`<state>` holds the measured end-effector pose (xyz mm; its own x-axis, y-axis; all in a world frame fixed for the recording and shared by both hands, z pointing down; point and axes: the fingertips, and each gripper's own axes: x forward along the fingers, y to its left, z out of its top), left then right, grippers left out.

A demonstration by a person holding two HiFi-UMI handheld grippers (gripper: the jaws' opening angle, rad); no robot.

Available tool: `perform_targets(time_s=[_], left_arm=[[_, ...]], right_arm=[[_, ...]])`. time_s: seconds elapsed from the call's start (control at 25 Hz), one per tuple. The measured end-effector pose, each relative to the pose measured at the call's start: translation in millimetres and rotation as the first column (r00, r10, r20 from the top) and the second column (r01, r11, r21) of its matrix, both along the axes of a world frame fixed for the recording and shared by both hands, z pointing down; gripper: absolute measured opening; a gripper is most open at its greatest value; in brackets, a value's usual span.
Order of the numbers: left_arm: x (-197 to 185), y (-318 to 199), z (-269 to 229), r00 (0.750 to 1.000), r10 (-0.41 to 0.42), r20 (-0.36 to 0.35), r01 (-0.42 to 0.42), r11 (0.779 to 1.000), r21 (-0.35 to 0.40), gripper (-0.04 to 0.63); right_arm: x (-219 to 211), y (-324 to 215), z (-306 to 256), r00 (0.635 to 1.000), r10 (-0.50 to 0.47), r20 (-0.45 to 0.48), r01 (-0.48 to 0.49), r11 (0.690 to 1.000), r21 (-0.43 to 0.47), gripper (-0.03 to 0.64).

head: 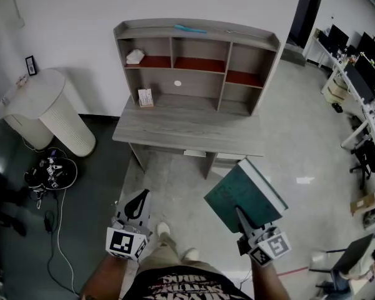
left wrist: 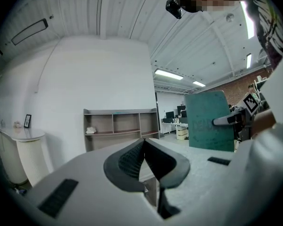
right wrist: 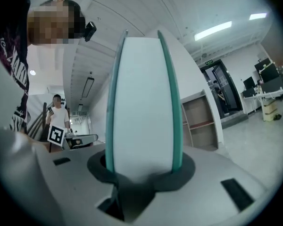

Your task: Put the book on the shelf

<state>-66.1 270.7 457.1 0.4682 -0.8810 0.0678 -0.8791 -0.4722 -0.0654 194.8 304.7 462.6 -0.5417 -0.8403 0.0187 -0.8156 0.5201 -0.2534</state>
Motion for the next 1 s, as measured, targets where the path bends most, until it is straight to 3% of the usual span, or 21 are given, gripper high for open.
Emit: perform_targets(time_s=[0.24, 0.4, 1.0], left_arm=[[8, -20, 8, 0.998, 0.057, 0.007, -0.057, 0.998, -0.017, 0.006], [3, -45, 14, 0.998, 0.069, 0.003, -0.069, 0.997, -0.034, 0.006], [-18, -147, 25, 0.992, 0.12, -0.04, -0.122, 0.99, -0.071, 0.006]], right_arm=[[8, -14, 8, 0.999, 0.046, 0.023, -0.046, 0.998, -0.033, 0.161], [-1, -35, 0, 0.997, 0.057, 0.054, -0.056, 0.998, -0.009, 0.161], [-58, -144, -2, 0.999, 0.043, 0.006, -0.044, 0.999, 0.004, 0.161]])
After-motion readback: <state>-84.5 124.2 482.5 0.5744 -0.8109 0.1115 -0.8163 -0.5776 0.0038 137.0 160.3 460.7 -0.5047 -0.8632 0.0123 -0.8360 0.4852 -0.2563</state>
